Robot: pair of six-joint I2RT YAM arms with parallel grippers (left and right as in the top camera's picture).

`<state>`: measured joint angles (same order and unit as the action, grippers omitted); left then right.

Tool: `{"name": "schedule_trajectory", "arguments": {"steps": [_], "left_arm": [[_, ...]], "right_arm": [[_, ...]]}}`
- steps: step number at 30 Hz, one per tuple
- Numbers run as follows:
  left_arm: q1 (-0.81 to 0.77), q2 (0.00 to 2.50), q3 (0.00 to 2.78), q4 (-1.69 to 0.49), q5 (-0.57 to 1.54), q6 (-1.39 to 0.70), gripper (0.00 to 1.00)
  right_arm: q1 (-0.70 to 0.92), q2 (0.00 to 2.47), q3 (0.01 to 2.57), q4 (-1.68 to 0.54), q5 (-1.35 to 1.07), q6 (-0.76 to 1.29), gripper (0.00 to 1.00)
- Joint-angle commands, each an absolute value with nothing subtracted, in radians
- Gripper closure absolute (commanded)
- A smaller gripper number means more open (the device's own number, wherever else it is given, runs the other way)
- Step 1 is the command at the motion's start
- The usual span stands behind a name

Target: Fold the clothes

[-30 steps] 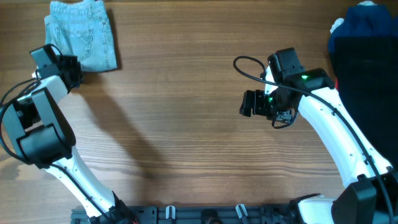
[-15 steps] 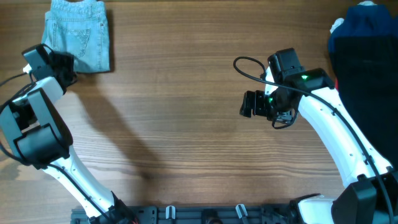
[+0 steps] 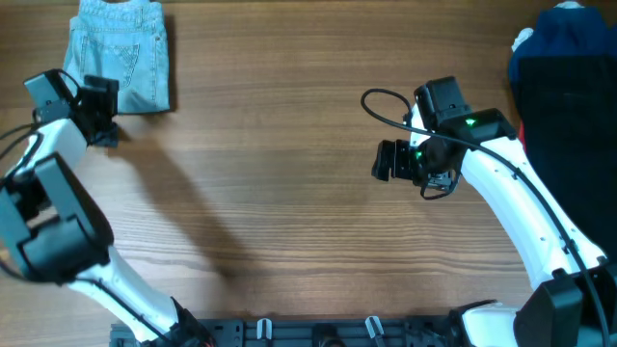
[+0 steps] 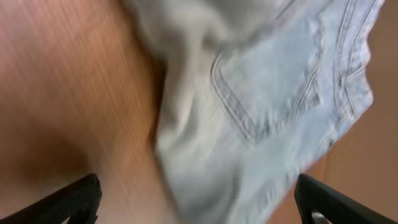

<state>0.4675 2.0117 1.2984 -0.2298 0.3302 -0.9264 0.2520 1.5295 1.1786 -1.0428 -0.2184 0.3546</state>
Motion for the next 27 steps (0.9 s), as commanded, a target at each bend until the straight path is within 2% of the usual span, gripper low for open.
{"name": "schedule_trajectory", "arguments": {"steps": [1,4,6,9,17,19,20,27], "left_arm": [[0.47,1.777,1.296,-0.358,0.376,-0.922,0.0],[0.469,1.6,1.296,-0.48,0.482,-0.865,0.0],[0.469,1.409,1.296,-0.579,0.638,-0.757,0.0],[0.469,1.214,1.296,-0.693,0.754,-0.666,0.0],[0.469,0.792,1.296,-1.131,0.762,-0.451,0.0],[0.469,0.722,1.296,-1.206,0.755,-0.415,0.0],[0.469,0.693,1.296,-1.236,0.749,-0.414,0.0],[0.469,0.594,1.296,-1.33,0.743,-0.415,0.0]], "right_arm": [[0.251,1.522,1.195,-1.042,-0.235,0.368,0.11],[0.251,1.464,1.24,-1.074,-0.291,0.366,0.12],[0.251,1.319,1.266,-1.112,-0.293,0.367,0.12],[0.251,1.156,1.266,-1.143,-0.293,0.369,0.12],[0.251,0.715,1.266,-1.264,-0.276,0.4,0.11],[0.251,0.625,1.265,-1.277,-0.233,0.412,0.04],[0.251,0.592,1.265,-1.28,-0.209,0.43,0.0],[0.251,0.509,1.265,-1.287,-0.149,0.482,0.0]]}}
